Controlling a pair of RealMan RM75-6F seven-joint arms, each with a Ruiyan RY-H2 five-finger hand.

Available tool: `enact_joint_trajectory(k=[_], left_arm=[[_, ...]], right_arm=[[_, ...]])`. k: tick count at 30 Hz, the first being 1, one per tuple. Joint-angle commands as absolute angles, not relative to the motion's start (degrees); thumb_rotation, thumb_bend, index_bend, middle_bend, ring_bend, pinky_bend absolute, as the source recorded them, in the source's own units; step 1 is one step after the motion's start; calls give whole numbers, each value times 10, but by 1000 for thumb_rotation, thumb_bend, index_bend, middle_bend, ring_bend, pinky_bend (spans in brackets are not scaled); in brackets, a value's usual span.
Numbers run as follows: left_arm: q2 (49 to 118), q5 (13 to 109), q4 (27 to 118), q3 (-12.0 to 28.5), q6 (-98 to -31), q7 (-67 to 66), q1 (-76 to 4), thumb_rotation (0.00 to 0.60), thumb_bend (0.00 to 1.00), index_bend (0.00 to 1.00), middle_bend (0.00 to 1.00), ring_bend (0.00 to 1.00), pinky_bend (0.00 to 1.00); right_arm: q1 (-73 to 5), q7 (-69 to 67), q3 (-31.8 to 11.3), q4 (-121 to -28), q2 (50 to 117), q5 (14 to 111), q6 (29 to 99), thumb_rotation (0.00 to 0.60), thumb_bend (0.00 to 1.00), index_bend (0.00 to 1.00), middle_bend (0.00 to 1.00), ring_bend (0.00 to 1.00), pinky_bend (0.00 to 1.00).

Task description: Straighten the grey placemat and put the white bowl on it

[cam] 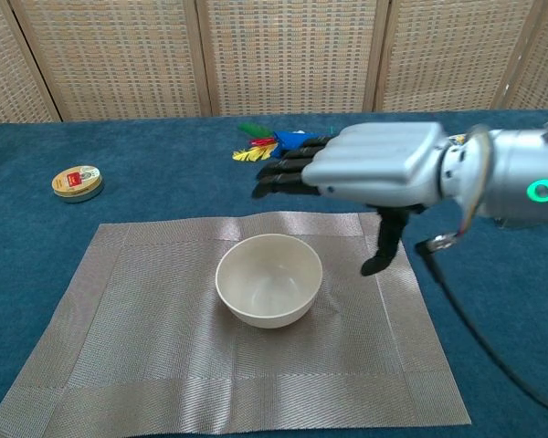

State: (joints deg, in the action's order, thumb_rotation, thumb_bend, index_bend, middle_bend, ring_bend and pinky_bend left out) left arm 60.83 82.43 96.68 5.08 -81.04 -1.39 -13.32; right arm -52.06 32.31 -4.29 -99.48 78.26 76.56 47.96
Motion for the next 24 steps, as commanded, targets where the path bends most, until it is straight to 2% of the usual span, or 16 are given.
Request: enact_joint_trajectory(k=[1, 6, 11, 18, 24], left_arm=[[607, 830, 971, 47, -819, -15, -126, 600, 0, 0, 0, 0, 0], [613, 839, 965, 37, -847, -27, -105, 600, 0, 0, 0, 0, 0], [636, 839, 949, 29, -889, -48, -75, 600, 0, 0, 0, 0, 0], [640, 852, 936, 11, -909, -31, -49, 600, 0, 0, 0, 0, 0], [633, 858, 936, 6, -910, -19, -39, 600, 0, 0, 0, 0, 0]], right_arm=[[-462, 309, -3, -1051, 683, 839, 559, 600, 0, 0, 0, 0, 0], [-375, 250, 35, -1035, 601, 920, 694, 600, 0, 0, 0, 0, 0], [-285, 156, 39, -943, 605, 932, 833, 600, 0, 0, 0, 0, 0], [-195, 48, 33, -839, 650, 895, 926, 600, 0, 0, 0, 0, 0], [-138, -21, 39, -782, 676, 886, 959, 600, 0, 0, 0, 0, 0]])
